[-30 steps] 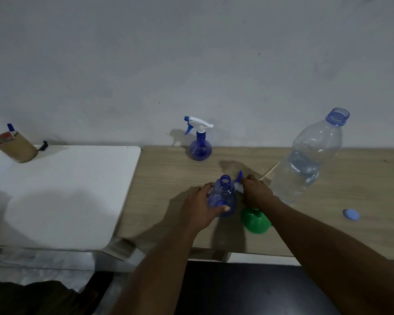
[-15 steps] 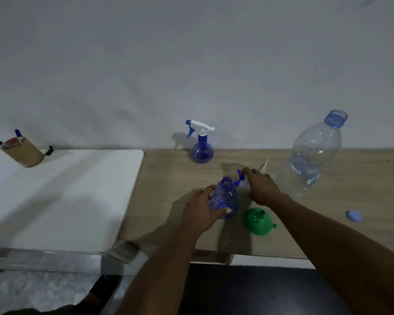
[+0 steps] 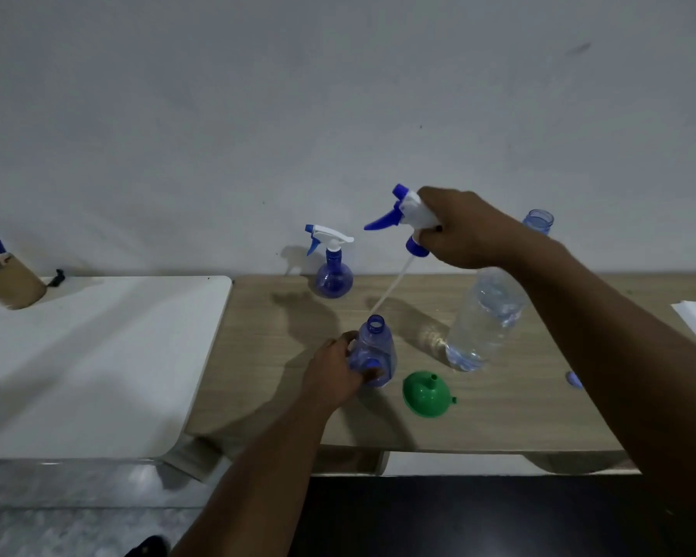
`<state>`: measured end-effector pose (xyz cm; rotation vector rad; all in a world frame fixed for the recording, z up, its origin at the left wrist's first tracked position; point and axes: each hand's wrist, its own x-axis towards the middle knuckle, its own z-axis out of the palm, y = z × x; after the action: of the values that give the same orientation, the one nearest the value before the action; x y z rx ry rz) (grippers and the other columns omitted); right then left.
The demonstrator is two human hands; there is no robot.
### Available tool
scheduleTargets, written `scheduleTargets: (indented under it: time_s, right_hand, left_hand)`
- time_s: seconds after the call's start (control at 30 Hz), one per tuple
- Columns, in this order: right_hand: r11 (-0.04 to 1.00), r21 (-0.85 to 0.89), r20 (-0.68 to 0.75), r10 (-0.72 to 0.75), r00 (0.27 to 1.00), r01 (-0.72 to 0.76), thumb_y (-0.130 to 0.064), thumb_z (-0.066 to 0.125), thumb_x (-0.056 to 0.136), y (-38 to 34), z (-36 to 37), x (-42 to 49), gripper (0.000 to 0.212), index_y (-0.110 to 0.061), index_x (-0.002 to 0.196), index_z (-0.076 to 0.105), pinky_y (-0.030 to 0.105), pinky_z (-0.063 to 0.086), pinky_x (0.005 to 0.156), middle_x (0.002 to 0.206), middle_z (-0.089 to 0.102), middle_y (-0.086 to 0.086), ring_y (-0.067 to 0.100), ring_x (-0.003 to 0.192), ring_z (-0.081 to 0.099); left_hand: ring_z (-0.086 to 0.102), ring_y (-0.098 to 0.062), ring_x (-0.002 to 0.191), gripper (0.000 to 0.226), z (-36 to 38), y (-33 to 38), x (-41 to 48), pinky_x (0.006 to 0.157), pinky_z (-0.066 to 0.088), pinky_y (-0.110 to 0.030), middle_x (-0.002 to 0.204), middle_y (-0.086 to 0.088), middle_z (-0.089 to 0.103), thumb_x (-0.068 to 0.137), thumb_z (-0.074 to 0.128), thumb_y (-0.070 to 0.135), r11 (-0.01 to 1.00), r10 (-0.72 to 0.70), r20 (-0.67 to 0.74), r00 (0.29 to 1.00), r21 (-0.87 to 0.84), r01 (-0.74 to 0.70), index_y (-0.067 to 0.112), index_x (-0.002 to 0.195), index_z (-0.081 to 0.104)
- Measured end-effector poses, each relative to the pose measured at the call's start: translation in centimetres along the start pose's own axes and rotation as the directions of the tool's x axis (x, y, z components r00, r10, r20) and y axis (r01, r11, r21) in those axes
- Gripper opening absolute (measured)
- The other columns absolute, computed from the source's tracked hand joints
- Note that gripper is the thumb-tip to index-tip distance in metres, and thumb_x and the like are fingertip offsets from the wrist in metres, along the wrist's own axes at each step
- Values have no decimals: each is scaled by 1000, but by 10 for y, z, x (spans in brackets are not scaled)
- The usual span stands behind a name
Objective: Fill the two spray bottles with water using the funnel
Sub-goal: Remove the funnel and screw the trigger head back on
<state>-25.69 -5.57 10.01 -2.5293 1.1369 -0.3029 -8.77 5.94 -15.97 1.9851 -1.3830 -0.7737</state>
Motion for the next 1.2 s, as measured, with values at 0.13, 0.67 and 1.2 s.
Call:
scheduleTargets:
  time_s: [0.13, 0.67, 1.2]
  right_hand:
    - [999, -32, 48, -36, 998, 38, -16, 63, 90, -27, -16, -6, 35, -14, 123, 50, 32, 40, 74, 105, 53, 2, 22, 90, 53]
    - [986, -151, 5, -71, 997, 71, -18, 61, 91, -46, -11, 3, 42, -16, 130, 46, 31, 40, 70, 109, 52, 3, 23, 90, 54]
    - [994, -71, 90, -80, 993, 86, -10, 55, 84, 5, 146, -5, 37, -7, 120, 45, 42, 46, 74, 111, 54, 15, 30, 92, 51]
  left_hand:
    - [63, -16, 101, 84, 1, -3, 1, 86, 55, -35, 116, 3, 64, 68, 80, 67, 997, 34, 10, 999, 63, -34, 34, 138, 50]
    - [62, -19, 109, 78, 5, -10, 0, 94, 52, -38, 122, 1, 62, 71, 84, 55, 999, 31, -47, 998, 31, -30, 32, 138, 52]
    - [64, -19, 106, 69, 2, -1, 4, 82, 50, -30, 119, 3, 68, 72, 87, 48, 999, -28, 34, 999, -36, 29, 29, 131, 57]
